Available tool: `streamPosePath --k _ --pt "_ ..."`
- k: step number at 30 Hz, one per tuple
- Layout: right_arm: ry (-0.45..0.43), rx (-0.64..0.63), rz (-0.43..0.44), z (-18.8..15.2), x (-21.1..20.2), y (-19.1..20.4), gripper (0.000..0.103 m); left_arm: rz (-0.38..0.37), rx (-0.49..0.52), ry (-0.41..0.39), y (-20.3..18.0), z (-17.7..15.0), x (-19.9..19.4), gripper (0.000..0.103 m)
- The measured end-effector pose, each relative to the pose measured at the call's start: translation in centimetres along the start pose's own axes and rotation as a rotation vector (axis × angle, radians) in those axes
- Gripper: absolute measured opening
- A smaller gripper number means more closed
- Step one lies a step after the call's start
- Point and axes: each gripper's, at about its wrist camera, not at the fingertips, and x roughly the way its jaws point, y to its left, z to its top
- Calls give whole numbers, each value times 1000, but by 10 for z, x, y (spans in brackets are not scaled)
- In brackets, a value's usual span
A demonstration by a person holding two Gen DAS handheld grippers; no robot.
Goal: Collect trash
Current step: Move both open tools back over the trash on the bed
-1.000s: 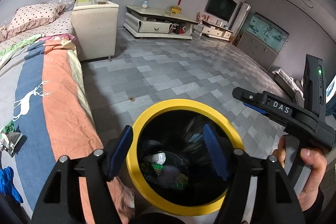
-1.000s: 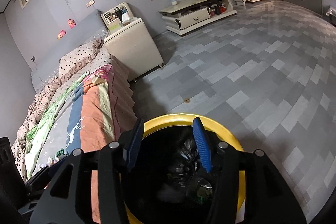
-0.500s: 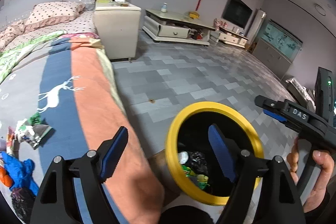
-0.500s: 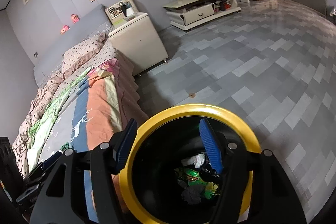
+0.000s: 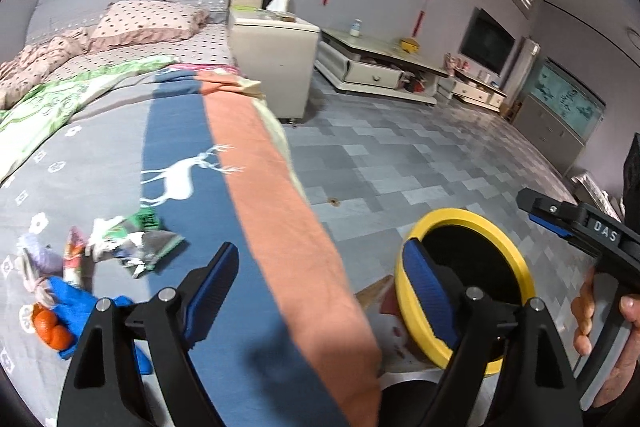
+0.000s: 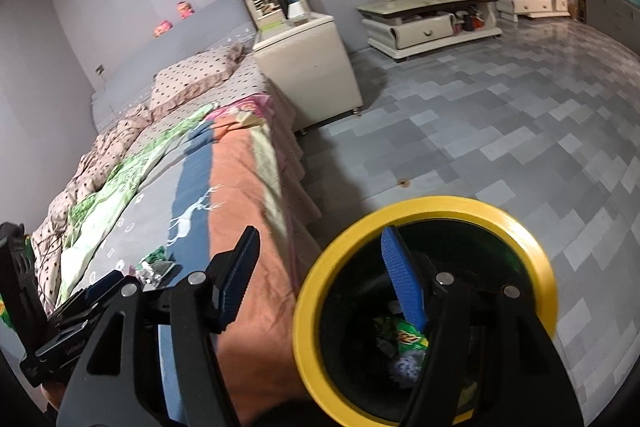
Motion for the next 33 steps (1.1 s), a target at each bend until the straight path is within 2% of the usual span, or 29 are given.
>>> streamPosePath --k 18,33 --pt "60 -191 128 -8 48 135 65 201 -148 -30 131 -4 -40 82" --pt "144 -317 194 -35 105 234 65 355 -210 24 219 -47 -67 82"
